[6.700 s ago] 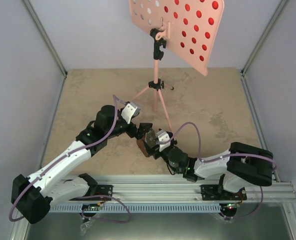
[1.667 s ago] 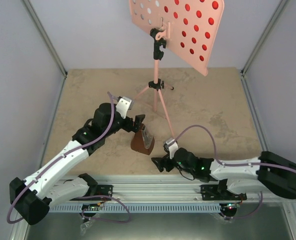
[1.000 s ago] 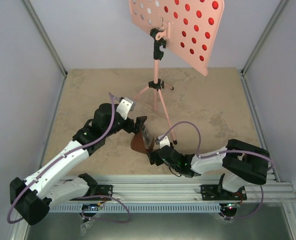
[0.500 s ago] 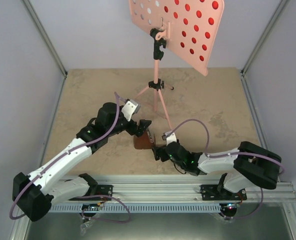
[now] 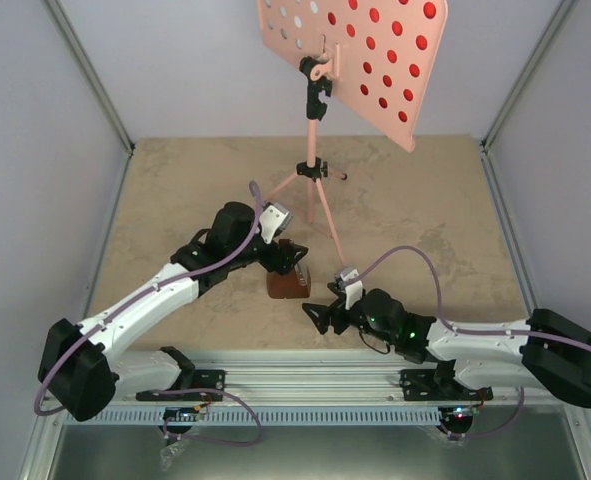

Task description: Pack up the instrument practice props

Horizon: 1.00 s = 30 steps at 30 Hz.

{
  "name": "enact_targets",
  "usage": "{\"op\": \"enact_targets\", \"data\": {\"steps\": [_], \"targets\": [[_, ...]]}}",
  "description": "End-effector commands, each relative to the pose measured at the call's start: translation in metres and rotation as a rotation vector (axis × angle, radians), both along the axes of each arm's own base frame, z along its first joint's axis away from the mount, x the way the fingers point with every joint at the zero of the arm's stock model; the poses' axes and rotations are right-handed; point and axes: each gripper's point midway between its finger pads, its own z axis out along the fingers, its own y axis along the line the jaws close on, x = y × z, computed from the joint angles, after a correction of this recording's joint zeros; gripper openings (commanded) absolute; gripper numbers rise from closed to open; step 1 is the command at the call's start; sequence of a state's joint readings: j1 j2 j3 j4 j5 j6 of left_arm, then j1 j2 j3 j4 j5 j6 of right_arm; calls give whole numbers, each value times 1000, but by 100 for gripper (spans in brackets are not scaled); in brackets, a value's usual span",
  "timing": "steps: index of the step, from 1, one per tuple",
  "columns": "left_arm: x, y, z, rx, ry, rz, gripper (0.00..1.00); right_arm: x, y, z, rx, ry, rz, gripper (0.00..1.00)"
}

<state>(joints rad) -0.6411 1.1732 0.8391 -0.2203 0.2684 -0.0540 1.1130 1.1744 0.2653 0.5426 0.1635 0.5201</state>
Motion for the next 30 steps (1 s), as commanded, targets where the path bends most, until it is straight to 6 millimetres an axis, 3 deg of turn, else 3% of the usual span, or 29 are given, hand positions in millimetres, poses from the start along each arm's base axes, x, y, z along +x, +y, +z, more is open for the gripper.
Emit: {"op": "enact_targets", "data": {"steps": [1, 8, 14, 22, 30], "targets": [[0, -6, 6, -4, 11, -35, 91, -9, -6, 12, 44, -31, 40, 98], [-3, -5, 1, 6, 39, -38, 84, -12, -19, 22, 55, -58, 28, 98], [-19, -9, 11, -30, 46, -108, 73, -14, -30, 24, 63, -67, 6, 98], [-28, -15, 6, -20, 71, -152, 77, -15, -44, 20, 63, -62, -27, 98], [-10, -10, 12, 16, 0, -82, 85, -18, -39, 26, 106, -76, 0, 98]]}}
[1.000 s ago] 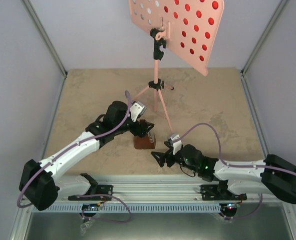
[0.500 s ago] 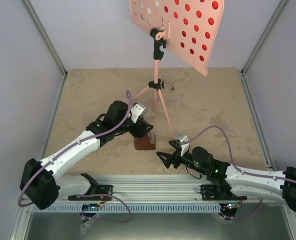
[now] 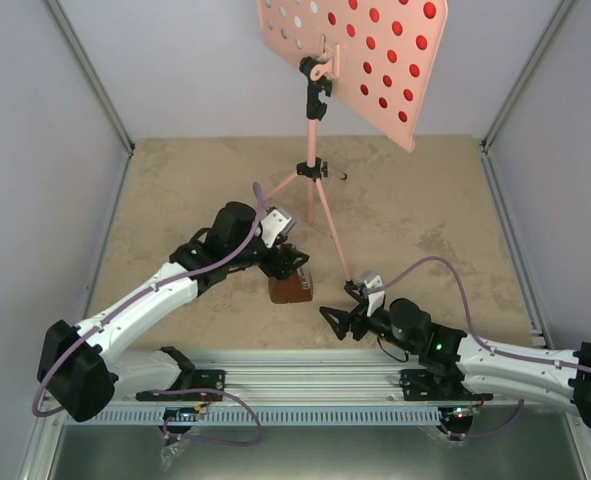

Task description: Pack up the instrument practice props

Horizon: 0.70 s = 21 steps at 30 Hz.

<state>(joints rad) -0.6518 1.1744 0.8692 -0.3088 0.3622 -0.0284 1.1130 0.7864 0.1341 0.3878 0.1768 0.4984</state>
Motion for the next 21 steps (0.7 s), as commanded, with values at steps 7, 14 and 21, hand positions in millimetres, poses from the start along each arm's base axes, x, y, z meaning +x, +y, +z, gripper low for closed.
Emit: {"op": "enact_targets", "data": {"steps": [7, 14, 21], "targets": [[14, -9, 3, 19, -28, -2, 75, -1, 8, 3, 46, -4, 24, 98], [4, -9, 0, 16, 5, -34, 63, -3, 5, -4, 37, 11, 26, 98], [-36, -34, -19, 86, 46, -122, 57, -1, -5, 0, 33, -3, -13, 98]]}}
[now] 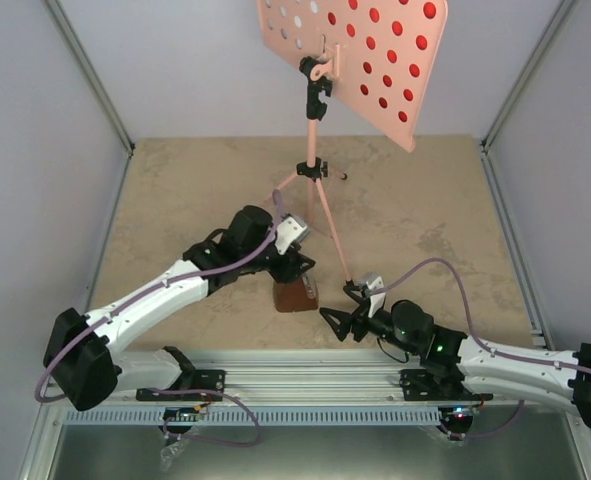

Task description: Pack up the instrument practice props

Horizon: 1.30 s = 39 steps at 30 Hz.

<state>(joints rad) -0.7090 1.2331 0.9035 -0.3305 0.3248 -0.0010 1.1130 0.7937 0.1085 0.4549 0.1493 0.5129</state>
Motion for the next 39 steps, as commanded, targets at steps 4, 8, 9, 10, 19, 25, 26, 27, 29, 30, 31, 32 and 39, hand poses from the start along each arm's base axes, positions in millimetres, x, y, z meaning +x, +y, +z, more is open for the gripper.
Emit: {"op": "enact_targets", "data": {"steps": [4, 8, 9, 10, 19, 25, 26, 27, 29, 30, 31, 32, 39], "targets": [[-23, -17, -19, 102, 43, -42, 62, 6, -12, -1, -22, -12, -56, 98], [-19, -15, -21, 119, 24, -27, 72, 7, -12, -1, -21, -9, -62, 98], [-20, -15, -21, 115, 29, -35, 73, 6, -11, -1, -18, -5, -58, 97], [-21, -15, -22, 117, 31, -34, 74, 5, -11, -2, -19, -2, -56, 98], [-21, -8, -24, 127, 22, -9, 56, 9, -13, -20, -65, 46, -87, 98], [-9, 2, -30, 171, 17, 80, 52, 11, -10, -34, -82, 94, -104, 96], [-9, 1, -28, 163, 18, 82, 59, 12, -9, -36, -91, 103, -106, 95], [-9, 0, -24, 148, 15, 82, 65, 12, -7, -39, -101, 111, -103, 93], [-11, -2, -15, 112, 4, 74, 78, 12, -1, -39, -98, 118, -92, 90], [-13, -3, -11, 93, -4, 66, 84, 12, 1, -39, -94, 123, -87, 90], [-14, -3, -6, 76, -12, 64, 88, 12, 2, -40, -90, 131, -84, 90], [-14, -2, -2, 64, -21, 65, 90, 11, 4, -41, -85, 138, -79, 90], [-23, 7, 0, 55, -46, 53, 94, 5, 20, -50, -104, 198, -30, 86]]}}
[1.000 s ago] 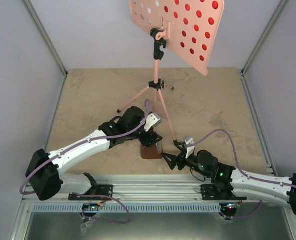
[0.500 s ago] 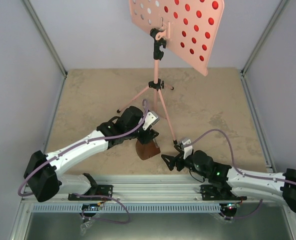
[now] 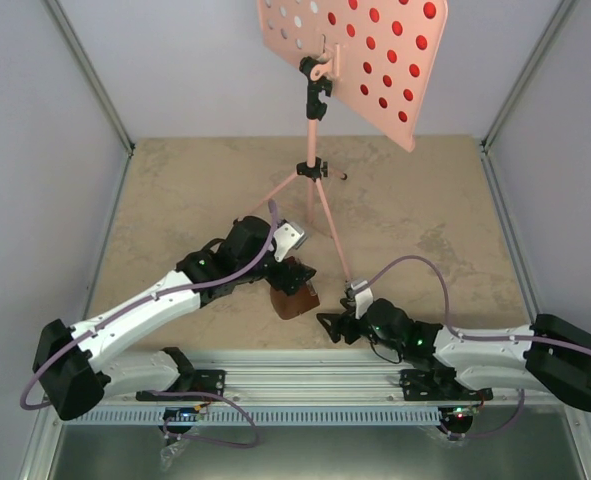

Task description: Pack up the instrument practice props

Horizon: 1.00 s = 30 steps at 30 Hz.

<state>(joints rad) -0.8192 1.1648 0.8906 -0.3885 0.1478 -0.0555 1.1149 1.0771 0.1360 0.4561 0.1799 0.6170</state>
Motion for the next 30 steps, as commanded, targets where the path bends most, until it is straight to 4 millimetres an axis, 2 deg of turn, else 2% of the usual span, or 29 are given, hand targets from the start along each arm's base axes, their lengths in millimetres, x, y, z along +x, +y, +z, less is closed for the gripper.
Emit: {"op": "enact_targets", "data": {"steps": [1, 9, 13, 18, 23, 30], "targets": [[-6, 4, -4, -5, -6, -9, 93, -1, 21, 16, 74, 24, 27, 86], [2, 11, -10, 42, -13, 39, 90, 2, 34, -8, 40, 100, -4, 85], [-5, 5, -11, 28, -2, -17, 87, 7, 35, -20, 0, 88, -16, 97], [-10, 2, -18, 30, 13, -48, 77, 10, 33, -19, -49, -27, 35, 98], [-15, -4, -22, 23, 32, -94, 69, 11, 39, -12, -52, -139, 130, 98], [-17, -6, -26, 35, 19, -129, 61, 20, 36, -19, -126, -218, 129, 98]]}}
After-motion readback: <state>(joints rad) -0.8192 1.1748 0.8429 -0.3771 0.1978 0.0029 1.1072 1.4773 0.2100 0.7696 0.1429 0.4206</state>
